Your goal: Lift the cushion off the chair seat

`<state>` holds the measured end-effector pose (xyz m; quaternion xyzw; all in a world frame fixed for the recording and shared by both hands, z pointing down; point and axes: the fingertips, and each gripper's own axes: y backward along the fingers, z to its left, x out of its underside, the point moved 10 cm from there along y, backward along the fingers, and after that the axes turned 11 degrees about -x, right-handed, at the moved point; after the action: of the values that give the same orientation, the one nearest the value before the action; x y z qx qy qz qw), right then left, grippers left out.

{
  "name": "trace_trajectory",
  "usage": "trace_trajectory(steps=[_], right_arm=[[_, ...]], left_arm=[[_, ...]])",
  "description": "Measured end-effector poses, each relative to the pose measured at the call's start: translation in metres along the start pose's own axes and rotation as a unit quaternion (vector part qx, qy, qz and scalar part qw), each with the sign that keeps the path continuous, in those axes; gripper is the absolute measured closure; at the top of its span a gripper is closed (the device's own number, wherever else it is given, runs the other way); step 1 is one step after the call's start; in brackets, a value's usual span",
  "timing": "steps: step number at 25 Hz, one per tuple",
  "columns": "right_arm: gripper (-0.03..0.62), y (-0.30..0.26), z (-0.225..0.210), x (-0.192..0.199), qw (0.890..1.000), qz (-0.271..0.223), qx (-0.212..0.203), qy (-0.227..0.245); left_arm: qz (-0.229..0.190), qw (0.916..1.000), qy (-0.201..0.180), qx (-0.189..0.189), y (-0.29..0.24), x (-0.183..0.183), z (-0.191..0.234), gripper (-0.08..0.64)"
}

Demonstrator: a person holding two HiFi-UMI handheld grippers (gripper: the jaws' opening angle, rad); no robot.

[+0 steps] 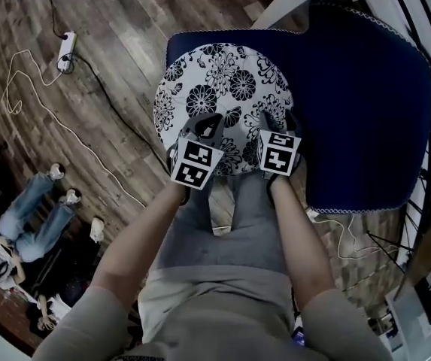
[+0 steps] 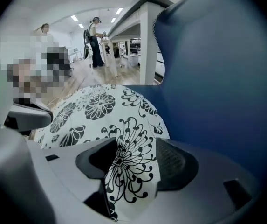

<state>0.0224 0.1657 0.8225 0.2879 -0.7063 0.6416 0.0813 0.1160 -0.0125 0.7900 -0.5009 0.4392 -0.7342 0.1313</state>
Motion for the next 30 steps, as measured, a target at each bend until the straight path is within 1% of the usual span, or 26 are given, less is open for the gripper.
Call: trace_trajectory(steps=[3, 7, 9, 11, 12, 14, 15, 17, 20, 25, 28, 30], right_arm=[[0.348, -0.013, -0.006, 0.007, 1.000, 0.011, 0.009, 0.013], [0.354, -0.023, -0.001, 0.011, 0.999, 0.009, 0.020, 0.036], [0.385, -0.024, 0.001, 0.010, 0.999, 0.012, 0.016, 0.042], [0.423, -0.025, 0.004, 0.010, 0.999, 0.014, 0.008, 0.047], [0.449, -0.025, 0.005, 0.009, 0.999, 0.016, 0.002, 0.048], [0.533, -0.026, 0.007, 0.007, 0.999, 0.020, -0.008, 0.045], [0.556, -0.026, 0.007, 0.006, 0.999, 0.021, -0.014, 0.043], [0.568, -0.022, 0.008, 0.000, 0.998, 0.013, -0.024, 0.049], [0.569, 0.000, 0.013, -0.017, 0.997, -0.020, -0.038, 0.070], [0.569, 0.064, 0.034, -0.058, 0.992, -0.076, -0.064, 0.081], [0.569, 0.103, 0.049, -0.099, 0.987, -0.105, -0.083, 0.094], [0.569, 0.131, 0.058, -0.133, 0.981, -0.135, -0.095, 0.099]], left_arm=[[0.018, 0.9997, 0.018, 0.003, -0.015, 0.014, -0.003, 0.555], [0.024, 0.9995, 0.009, 0.020, -0.026, 0.025, -0.006, 0.555], [0.028, 0.9994, 0.011, 0.020, -0.025, 0.026, -0.005, 0.555], [0.033, 0.9991, 0.027, 0.010, -0.021, 0.028, 0.000, 0.555], [0.036, 0.9988, 0.033, 0.003, -0.020, 0.030, 0.004, 0.555], [0.040, 0.9985, 0.036, -0.010, -0.018, 0.035, 0.010, 0.555], [0.040, 0.9985, 0.035, -0.015, -0.016, 0.036, 0.014, 0.555], [0.033, 0.9985, 0.035, -0.025, -0.008, 0.035, 0.019, 0.555], [0.021, 0.9984, 0.039, -0.036, 0.013, 0.028, 0.022, 0.555], [-0.004, 0.9978, 0.042, -0.051, 0.057, 0.004, 0.017, 0.555], [-0.019, 0.9972, 0.044, -0.058, 0.083, -0.018, 0.018, 0.555], [-0.039, 0.9960, 0.045, -0.066, 0.104, -0.038, 0.021, 0.555]])
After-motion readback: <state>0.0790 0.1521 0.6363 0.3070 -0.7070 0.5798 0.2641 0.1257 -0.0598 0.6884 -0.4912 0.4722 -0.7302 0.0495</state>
